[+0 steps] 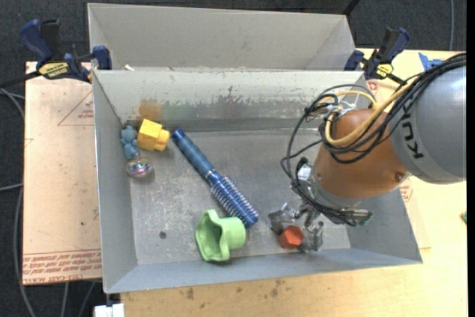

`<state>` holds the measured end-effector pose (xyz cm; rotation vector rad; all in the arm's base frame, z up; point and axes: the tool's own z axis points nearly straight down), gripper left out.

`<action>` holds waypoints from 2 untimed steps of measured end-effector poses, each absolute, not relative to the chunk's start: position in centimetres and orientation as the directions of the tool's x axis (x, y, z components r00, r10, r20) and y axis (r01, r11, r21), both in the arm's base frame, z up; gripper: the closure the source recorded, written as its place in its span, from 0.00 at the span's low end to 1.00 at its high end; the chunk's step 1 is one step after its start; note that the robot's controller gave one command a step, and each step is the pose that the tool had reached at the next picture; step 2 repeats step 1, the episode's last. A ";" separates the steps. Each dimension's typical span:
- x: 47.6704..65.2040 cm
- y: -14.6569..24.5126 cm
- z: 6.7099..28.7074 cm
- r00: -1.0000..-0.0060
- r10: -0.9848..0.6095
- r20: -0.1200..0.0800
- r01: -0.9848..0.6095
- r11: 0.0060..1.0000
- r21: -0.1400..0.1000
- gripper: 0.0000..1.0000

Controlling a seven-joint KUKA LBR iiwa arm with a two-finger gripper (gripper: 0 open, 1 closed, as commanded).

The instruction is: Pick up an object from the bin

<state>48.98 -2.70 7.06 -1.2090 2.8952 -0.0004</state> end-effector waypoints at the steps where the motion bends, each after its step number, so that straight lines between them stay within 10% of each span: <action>1: 50.7 -4.1 20.5 -0.686 -0.728 -0.007 -0.728 0.686 -0.007 1.00; 2: 50.7 -4.1 20.5 -0.686 -0.728 -0.007 -0.728 0.686 -0.007 1.00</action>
Offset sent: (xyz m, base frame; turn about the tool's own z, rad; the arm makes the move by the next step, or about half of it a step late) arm 0.0146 -0.0142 0.1300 -0.0279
